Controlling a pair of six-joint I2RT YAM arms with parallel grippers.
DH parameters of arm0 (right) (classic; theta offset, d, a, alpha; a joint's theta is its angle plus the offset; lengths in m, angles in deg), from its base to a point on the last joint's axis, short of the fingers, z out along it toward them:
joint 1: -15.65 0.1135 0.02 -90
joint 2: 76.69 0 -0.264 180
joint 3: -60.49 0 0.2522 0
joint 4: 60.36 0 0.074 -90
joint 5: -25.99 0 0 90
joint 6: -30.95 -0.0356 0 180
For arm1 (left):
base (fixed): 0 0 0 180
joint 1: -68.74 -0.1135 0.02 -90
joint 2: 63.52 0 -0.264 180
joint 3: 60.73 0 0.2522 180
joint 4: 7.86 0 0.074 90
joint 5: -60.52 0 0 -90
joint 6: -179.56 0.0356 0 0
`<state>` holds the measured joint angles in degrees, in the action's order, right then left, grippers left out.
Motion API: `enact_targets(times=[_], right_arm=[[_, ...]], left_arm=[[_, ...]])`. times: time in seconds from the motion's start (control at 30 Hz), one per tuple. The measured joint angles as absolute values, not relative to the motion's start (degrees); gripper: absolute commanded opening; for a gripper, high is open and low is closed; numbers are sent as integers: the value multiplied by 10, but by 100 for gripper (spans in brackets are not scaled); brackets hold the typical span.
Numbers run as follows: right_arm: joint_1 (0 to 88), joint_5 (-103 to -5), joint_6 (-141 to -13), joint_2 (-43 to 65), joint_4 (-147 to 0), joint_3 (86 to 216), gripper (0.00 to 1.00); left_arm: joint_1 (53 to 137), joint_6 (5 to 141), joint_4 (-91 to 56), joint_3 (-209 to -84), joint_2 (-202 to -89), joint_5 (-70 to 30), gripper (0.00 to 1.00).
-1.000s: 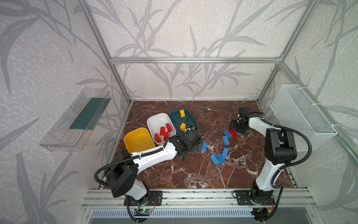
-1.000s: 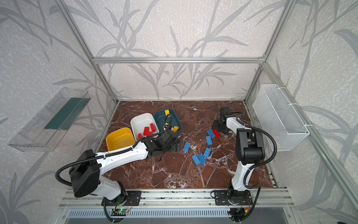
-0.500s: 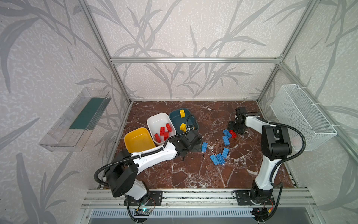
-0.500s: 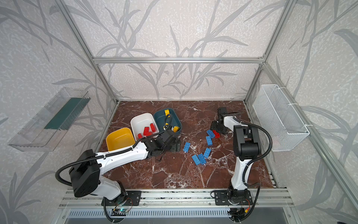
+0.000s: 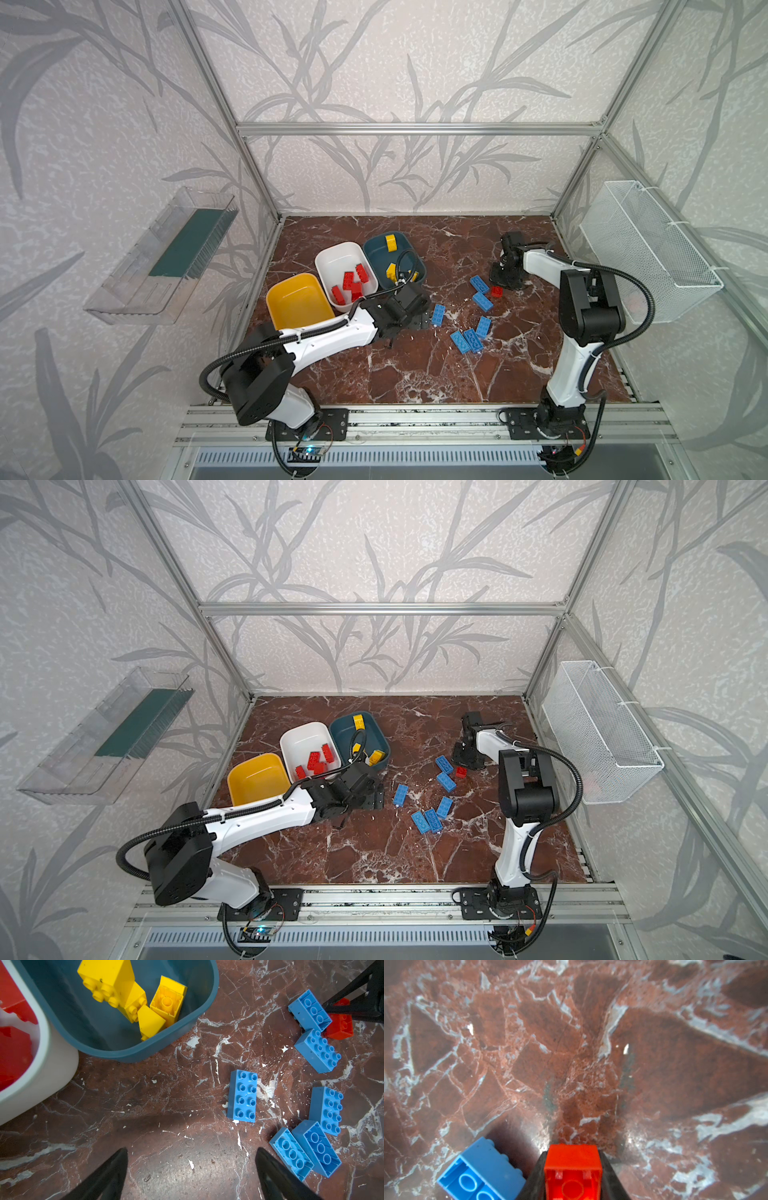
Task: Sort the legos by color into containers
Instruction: 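Carry the red 2x4 brick with the right gripper over the white tub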
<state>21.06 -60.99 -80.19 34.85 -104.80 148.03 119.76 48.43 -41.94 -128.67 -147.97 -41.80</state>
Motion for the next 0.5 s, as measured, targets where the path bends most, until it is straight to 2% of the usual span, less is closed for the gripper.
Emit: enact_targets(times=[0.23,0.5], right_arm=[[251,-610,-802,294,-1072,1478,25],[388,-589,-806,250,-1095,1569,25]], left_arm=[[1198,481,-428,-1262,-1399,-425,95],[1198,474,-497,-1239,-1243,-480,95]])
